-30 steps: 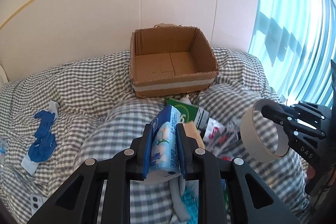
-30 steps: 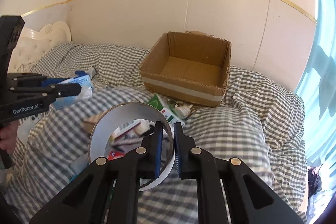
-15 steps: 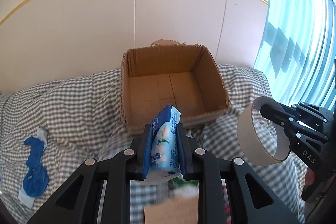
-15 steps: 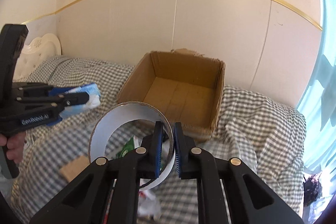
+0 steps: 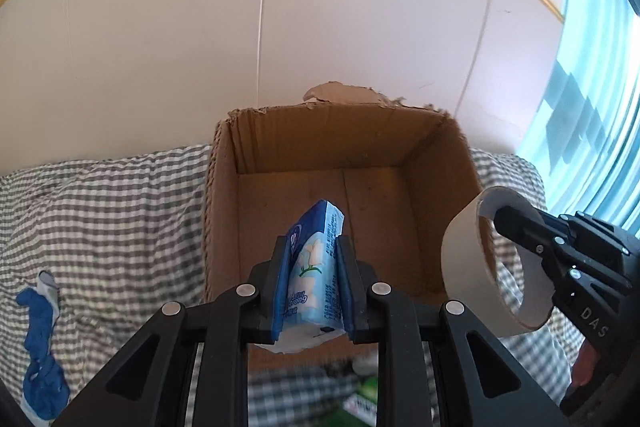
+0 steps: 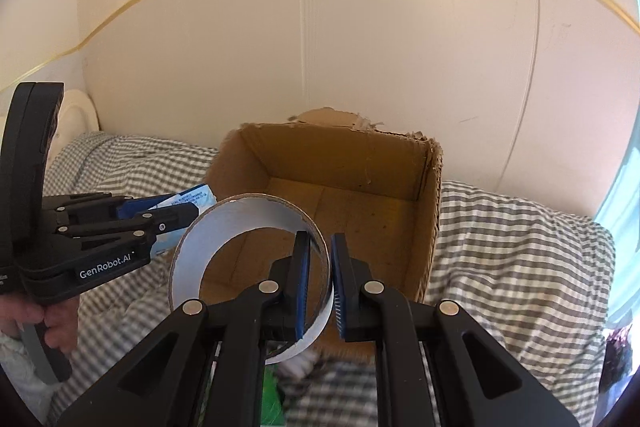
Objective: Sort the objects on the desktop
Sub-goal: 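Carry the tissue pack and tape roll with both grippers over the cardboard box, then open both grippers to drop the tissue pack and tape into the box, then move both open grippers back toward the pile of items, then grasp the white-and-maroon medicine box with the left gripper, then grasp the blue-and-red floss-pick jar with the right gripper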
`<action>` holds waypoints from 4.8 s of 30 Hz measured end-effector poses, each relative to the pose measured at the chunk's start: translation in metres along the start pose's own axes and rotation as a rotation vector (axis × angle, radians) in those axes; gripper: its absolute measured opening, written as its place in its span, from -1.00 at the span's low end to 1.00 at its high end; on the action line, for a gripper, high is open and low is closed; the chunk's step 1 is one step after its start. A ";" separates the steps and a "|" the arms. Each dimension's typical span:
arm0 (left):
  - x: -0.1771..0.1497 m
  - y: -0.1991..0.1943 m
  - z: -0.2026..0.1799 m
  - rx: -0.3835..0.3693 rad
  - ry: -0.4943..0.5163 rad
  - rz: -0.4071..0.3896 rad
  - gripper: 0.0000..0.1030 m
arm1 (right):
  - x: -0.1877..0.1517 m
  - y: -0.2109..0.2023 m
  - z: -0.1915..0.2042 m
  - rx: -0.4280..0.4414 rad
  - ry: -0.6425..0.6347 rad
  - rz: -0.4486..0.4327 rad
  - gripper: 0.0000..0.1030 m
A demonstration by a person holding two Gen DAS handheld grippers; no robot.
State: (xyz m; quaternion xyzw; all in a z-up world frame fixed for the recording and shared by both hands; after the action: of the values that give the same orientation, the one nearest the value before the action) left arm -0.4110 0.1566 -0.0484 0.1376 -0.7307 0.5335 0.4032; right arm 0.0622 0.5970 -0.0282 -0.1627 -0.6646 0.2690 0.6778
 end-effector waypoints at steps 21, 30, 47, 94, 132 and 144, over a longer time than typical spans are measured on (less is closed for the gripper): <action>0.022 0.129 0.021 0.023 -0.036 0.127 -0.57 | 0.023 0.138 -0.065 -0.225 -0.089 0.103 -0.79; 0.020 0.110 0.016 0.074 0.027 0.079 0.23 | 0.016 0.132 -0.064 -0.197 -0.072 0.139 0.04; -0.025 0.004 0.019 0.163 0.064 0.080 0.69 | -0.012 0.034 -0.078 -0.159 0.061 0.124 0.15; -0.252 -0.135 0.006 0.249 0.474 0.101 0.93 | -0.216 -0.127 0.097 0.015 0.055 0.314 0.21; -0.222 -0.151 0.043 0.173 0.298 0.028 -0.39 | -0.250 -0.070 0.138 -0.050 0.222 0.448 0.81; -0.222 -0.150 0.043 0.163 0.275 0.037 -0.40 | -0.269 -0.057 0.146 -0.039 0.157 0.467 0.74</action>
State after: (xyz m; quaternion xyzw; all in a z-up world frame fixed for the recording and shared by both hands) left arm -0.1935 0.0087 -0.1157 0.0817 -0.6253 0.6122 0.4771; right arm -0.0661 0.3746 -0.2049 -0.3454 -0.5591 0.3922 0.6437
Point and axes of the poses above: each gripper's, at about its wrist camera, not at the fingertips, and y roughly the way its jaws point, z to its left, x to its top, the point moved 10 cm from there along y, roughly the way its jaws point
